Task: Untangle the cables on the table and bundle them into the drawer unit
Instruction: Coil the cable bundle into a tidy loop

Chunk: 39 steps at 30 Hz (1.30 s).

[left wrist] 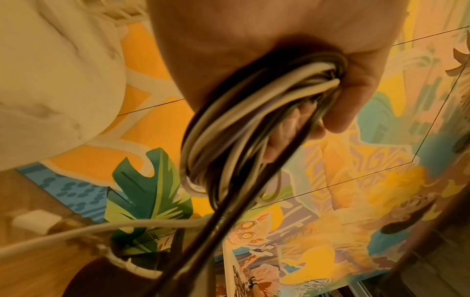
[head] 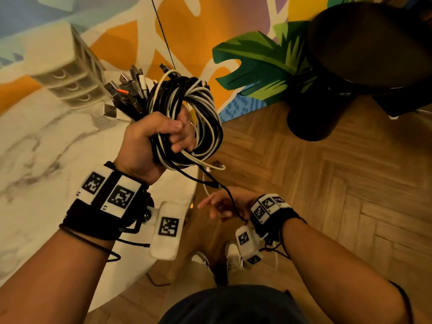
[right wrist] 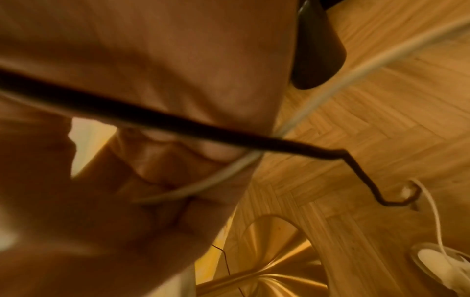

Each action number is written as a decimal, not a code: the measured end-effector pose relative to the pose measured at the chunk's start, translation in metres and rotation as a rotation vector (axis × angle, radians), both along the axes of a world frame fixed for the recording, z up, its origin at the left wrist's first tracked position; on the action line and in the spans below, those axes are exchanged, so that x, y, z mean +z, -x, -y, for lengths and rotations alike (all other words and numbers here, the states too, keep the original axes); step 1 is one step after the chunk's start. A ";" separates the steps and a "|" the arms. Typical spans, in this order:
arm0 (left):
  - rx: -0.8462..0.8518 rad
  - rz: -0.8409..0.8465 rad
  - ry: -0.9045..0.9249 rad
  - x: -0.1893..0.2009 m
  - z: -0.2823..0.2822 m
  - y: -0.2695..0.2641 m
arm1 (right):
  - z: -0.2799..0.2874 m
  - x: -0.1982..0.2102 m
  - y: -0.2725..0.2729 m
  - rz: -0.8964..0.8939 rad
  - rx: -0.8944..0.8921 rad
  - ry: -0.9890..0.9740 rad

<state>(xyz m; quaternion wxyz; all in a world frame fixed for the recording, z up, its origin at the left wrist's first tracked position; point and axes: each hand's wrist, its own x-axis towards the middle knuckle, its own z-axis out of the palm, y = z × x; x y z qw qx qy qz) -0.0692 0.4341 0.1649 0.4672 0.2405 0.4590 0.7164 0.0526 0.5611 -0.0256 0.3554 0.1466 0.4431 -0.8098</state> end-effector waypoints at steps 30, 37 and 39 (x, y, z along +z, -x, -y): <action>-0.142 0.133 -0.145 0.001 -0.001 -0.003 | 0.020 0.033 0.021 -0.102 -0.305 -0.262; -0.329 0.199 -0.059 -0.010 0.003 -0.019 | 0.001 0.094 0.023 -0.101 -0.155 -0.708; -0.327 0.160 -0.001 -0.013 0.006 -0.020 | -0.013 0.095 0.028 -0.150 -0.095 -0.799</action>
